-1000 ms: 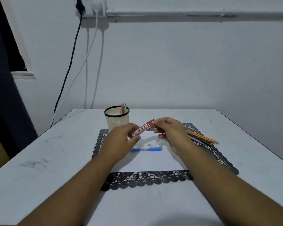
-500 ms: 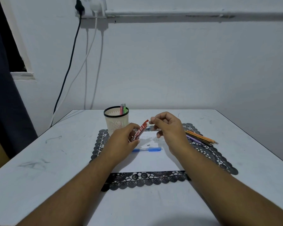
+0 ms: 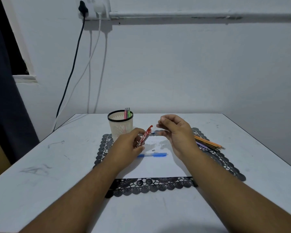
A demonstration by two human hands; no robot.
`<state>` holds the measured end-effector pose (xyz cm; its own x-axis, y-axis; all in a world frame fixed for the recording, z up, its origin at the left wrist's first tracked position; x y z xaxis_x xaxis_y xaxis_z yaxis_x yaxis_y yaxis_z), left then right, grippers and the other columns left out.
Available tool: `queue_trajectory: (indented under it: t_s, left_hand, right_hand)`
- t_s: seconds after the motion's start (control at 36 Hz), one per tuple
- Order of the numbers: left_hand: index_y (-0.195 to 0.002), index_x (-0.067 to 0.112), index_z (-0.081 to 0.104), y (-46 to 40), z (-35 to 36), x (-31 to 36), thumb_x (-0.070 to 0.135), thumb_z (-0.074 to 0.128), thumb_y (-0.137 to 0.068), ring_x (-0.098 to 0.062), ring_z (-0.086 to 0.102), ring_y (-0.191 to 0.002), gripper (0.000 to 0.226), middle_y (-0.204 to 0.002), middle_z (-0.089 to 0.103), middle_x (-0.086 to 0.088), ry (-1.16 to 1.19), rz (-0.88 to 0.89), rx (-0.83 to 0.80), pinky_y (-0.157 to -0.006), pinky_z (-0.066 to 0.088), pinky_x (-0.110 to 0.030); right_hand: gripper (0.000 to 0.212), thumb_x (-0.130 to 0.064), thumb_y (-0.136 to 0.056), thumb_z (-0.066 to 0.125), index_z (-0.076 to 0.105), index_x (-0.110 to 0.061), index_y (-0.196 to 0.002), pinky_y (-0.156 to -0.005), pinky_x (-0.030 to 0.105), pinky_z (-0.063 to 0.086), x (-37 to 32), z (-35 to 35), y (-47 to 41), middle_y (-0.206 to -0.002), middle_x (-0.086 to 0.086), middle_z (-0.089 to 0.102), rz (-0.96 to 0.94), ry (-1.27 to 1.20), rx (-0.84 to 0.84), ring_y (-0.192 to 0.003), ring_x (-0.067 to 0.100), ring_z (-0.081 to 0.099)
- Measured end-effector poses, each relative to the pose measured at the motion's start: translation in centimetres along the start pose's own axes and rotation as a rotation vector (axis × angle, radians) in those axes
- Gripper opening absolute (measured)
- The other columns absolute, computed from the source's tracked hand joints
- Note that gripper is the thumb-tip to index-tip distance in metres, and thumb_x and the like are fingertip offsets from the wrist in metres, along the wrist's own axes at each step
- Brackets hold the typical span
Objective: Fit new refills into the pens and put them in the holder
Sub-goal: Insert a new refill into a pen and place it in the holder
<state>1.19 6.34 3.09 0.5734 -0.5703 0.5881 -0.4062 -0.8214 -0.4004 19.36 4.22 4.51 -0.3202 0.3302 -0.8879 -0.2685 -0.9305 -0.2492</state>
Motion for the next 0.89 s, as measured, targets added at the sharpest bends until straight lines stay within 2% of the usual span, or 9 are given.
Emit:
queue_trajectory:
  t_s: [0.11, 0.19, 0.28, 0.36, 0.42, 0.53, 0.64, 0.75, 0.89]
  left_hand:
    - [-0.124, 0.035, 0.058, -0.1, 0.1, -0.2, 0.014, 0.076, -0.091, 0.006, 0.063, -0.085, 0.043, -0.097, 0.067, 0.018, 0.053, -0.006, 0.005, -0.072, 0.046, -0.007]
    - [-0.115, 0.033, 0.060, -0.1, 0.1, -0.9, 0.009, 0.076, -0.090, 0.001, 0.069, -0.086, 0.038, -0.093, 0.074, 0.009, 0.229, -0.049, 0.017, -0.079, 0.053, -0.018]
    - [-0.112, 0.026, 0.062, -0.2, 0.3, -1.4, 0.007, 0.078, -0.089, -0.021, 0.073, -0.091, 0.034, -0.089, 0.075, -0.005, 0.492, -0.098, 0.022, -0.086, 0.056, -0.029]
    - [-0.116, 0.019, 0.061, -0.3, 0.5, -1.7, 0.007, 0.080, -0.087, -0.026, 0.073, -0.087, 0.037, -0.081, 0.069, -0.013, 0.656, -0.129, 0.017, -0.082, 0.054, -0.030]
    - [-0.123, 0.018, 0.057, -0.4, 0.6, -1.7, 0.004, 0.078, -0.087, -0.027, 0.075, -0.089, 0.044, -0.088, 0.075, -0.016, 0.721, -0.146, 0.002, -0.079, 0.052, -0.032]
    - [-0.136, 0.031, 0.049, -0.5, 0.6, -1.3, -0.008, 0.072, -0.087, -0.032, 0.076, -0.090, 0.067, -0.102, 0.077, -0.013, 0.768, -0.151, -0.014, -0.080, 0.055, -0.037]
    - [-0.147, 0.038, 0.041, -0.4, 0.7, -1.4, -0.008, 0.077, -0.083, -0.034, 0.076, -0.093, 0.086, -0.107, 0.073, -0.013, 0.773, -0.163, -0.021, -0.080, 0.059, -0.037]
    - [-0.146, 0.042, 0.040, -0.3, 1.1, -1.3, -0.009, 0.078, -0.082, -0.037, 0.075, -0.093, 0.091, -0.112, 0.067, -0.018, 0.779, -0.170, -0.041, -0.079, 0.061, -0.039]
    - [-0.144, 0.046, 0.034, -0.5, 0.8, -1.4, -0.009, 0.079, -0.081, -0.037, 0.076, -0.089, 0.095, -0.106, 0.071, -0.010, 0.762, -0.165, -0.020, -0.071, 0.060, -0.037]
  right_hand:
    - [0.001, -0.006, -0.098, 0.066, 0.067, -0.007, -0.098, -0.066, 0.029, 0.060, -0.2, -1.5, -0.4, -0.081, 0.006, 0.071, 0.027, -0.203, 0.090, -0.079, 0.021, 0.072]
    - [0.002, -0.008, -0.098, 0.067, 0.067, -0.009, -0.100, -0.064, 0.030, 0.061, 0.1, -2.3, -0.7, -0.078, 0.005, 0.069, 0.066, -0.238, 0.132, -0.075, 0.022, 0.073]
    - [0.002, -0.008, -0.098, 0.067, 0.068, -0.008, -0.100, -0.061, 0.030, 0.060, 0.7, -2.6, -0.8, -0.081, 0.004, 0.067, 0.102, -0.140, 0.117, -0.071, 0.022, 0.071]
    - [0.005, -0.007, -0.098, 0.067, 0.070, -0.006, -0.103, -0.060, 0.029, 0.058, 1.1, -2.6, -1.0, -0.085, 0.006, 0.066, 0.119, -0.017, 0.081, -0.068, 0.020, 0.069]
    - [0.009, -0.006, -0.098, 0.068, 0.072, -0.004, -0.106, -0.060, 0.028, 0.057, 1.4, -2.5, -1.0, -0.087, 0.008, 0.068, 0.124, 0.035, 0.063, -0.068, 0.020, 0.069]
    - [0.013, -0.003, -0.099, 0.065, 0.073, -0.003, -0.110, -0.062, 0.028, 0.057, 1.6, -2.1, -1.0, -0.087, 0.009, 0.071, 0.125, 0.105, 0.024, -0.069, 0.018, 0.068]
    - [0.019, 0.001, -0.100, 0.062, 0.076, -0.006, -0.110, -0.065, 0.028, 0.060, 1.7, -1.8, -0.9, -0.092, 0.011, 0.075, 0.134, 0.131, -0.003, -0.075, 0.019, 0.070]
    - [0.023, 0.002, -0.097, 0.064, 0.077, -0.011, -0.110, -0.066, 0.029, 0.060, 1.7, -1.8, -0.9, -0.097, 0.015, 0.077, 0.123, 0.186, -0.007, -0.076, 0.020, 0.071]
    - [0.029, 0.002, -0.093, 0.068, 0.072, -0.014, -0.117, -0.061, 0.033, 0.057, 1.6, -1.4, -0.8, -0.098, 0.018, 0.077, 0.101, 0.211, -0.028, -0.073, 0.023, 0.069]
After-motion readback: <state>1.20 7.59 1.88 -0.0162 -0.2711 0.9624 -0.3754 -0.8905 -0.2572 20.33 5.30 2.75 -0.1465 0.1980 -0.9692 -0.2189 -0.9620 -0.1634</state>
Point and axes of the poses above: each hand's wrist, its own y-axis away from the middle knuckle, its own z-axis out of the palm, x = y × z, the point moved 9 cm from there along -y, towards the middle knuckle
